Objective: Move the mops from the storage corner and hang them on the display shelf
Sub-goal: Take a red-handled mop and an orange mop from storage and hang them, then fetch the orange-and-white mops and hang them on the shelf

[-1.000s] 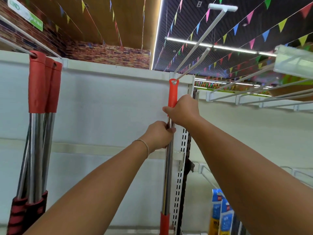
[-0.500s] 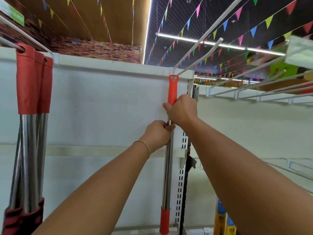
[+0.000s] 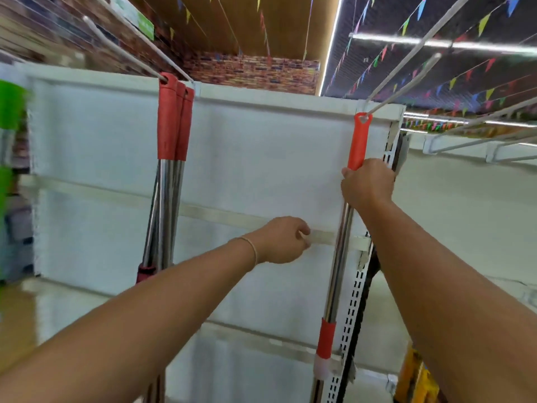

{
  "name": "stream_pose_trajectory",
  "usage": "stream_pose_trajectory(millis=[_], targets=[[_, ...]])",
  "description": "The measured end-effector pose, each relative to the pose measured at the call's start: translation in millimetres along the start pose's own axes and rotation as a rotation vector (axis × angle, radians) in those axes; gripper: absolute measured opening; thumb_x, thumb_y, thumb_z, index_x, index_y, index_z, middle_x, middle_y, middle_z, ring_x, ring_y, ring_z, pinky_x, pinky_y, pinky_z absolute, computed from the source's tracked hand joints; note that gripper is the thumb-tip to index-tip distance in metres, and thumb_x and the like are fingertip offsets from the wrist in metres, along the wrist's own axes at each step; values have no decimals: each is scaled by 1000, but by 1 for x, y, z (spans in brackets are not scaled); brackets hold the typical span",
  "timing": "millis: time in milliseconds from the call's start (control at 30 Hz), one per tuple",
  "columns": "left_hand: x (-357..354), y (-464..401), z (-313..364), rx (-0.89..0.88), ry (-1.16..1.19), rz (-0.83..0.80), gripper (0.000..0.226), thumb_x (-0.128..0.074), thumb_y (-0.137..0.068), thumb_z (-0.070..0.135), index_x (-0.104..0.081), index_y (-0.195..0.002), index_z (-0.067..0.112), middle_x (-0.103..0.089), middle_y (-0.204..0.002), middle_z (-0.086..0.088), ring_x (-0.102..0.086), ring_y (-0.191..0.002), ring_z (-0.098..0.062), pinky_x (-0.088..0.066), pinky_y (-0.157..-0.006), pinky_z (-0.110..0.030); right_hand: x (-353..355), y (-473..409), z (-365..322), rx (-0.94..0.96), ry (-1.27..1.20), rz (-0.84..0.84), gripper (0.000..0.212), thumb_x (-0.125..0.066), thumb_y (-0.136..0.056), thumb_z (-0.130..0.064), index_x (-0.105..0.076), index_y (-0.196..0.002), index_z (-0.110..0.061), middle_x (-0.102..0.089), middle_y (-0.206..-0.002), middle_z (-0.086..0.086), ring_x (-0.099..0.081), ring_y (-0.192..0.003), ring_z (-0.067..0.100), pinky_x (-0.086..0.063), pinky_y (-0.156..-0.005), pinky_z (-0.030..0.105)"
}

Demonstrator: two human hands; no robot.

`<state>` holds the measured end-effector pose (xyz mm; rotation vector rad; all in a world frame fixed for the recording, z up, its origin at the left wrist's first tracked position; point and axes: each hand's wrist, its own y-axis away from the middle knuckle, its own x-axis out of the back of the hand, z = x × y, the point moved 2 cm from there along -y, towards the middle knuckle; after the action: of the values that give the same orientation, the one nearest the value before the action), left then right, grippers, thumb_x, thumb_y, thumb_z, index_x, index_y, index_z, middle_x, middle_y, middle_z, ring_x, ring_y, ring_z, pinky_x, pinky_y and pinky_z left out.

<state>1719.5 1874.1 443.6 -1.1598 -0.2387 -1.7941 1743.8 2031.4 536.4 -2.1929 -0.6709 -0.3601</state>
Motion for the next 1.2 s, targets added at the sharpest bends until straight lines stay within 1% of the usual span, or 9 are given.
stream_pose_trajectory(millis=[100,167,233,333,533,833,1000,1100,1200], targets=[[13,23,-13,41,-60,51,38,-49,-100,31,-53,-135,18,-59,-132,-5,-57,-108,-19,-42,-86,-23,-21,34,6,37,0,54,52,-60,-88,-4,-43,-137,1,-49,-135,19,-50,-121,35,-47,-93,36],[23,39,-22,88,-84,93,40,-47,-100,29,-50,-138,17,-58,-133,-7,-58,-107,-20,-43,-86,-24,-39,67,4,85,-20,46,64,-58,-87,-4,-32,-146,0,-24,-155,19,-27,-141,37,-32,-117,41],[35,57,-33,131,-127,124,42,-45,-101,27,-46,-142,16,-56,-136,-9,-58,-112,-24,-46,-90,-27,-58,96,-3,162,53,-45,64,-55,-93,-15,-30,-151,-4,-7,-163,18,-7,-150,34,-11,-123,40],[59,85,-51,179,-202,150,45,-45,-101,24,-40,-145,14,-51,-142,-11,-55,-121,-27,-45,-97,-30,-81,125,-23,237,54,-205,60,-52,-96,-22,-33,-151,-10,-5,-164,17,1,-152,31,-5,-123,42],[125,160,-100,276,-350,246,38,-47,-97,22,-50,-134,14,-60,-128,-12,-58,-116,-30,-49,-95,-37,-111,178,-106,465,12,-313,53,-52,-96,-27,-43,-146,-14,-24,-160,15,-15,-148,32,-18,-119,43],[245,313,-208,514,-654,201,50,-52,-97,33,-40,-141,14,-52,-139,-15,-51,-126,-37,-46,-97,-42,-175,304,-261,701,-166,-477,55,-52,-97,-31,-42,-148,-12,-37,-153,17,-30,-142,33,-28,-115,42],[311,400,-249,619,-683,210,58,-49,-99,31,-30,-152,19,-54,-139,-12,-54,-122,-32,-45,-88,-33,-211,372,-348,795,-262,-517,44,-55,-92,-30,-58,-130,-8,-60,-126,19,-52,-120,37,-45,-98,44],[339,440,-272,700,-706,217,53,-47,-100,29,-34,-149,15,-54,-139,-14,-54,-123,-31,-49,-99,-42,-232,410,-393,827,-260,-562,38,-55,-90,-33,-63,-118,-9,-63,-112,19,-57,-108,38,-51,-87,43],[363,476,-300,760,-714,243,47,-48,-99,29,-41,-142,14,-61,-122,-12,-59,-109,-31,-52,-87,-44,-257,445,-431,865,-261,-609,41,-52,-89,-41,-63,-115,-12,-64,-107,17,-59,-102,36,-53,-83,41]])
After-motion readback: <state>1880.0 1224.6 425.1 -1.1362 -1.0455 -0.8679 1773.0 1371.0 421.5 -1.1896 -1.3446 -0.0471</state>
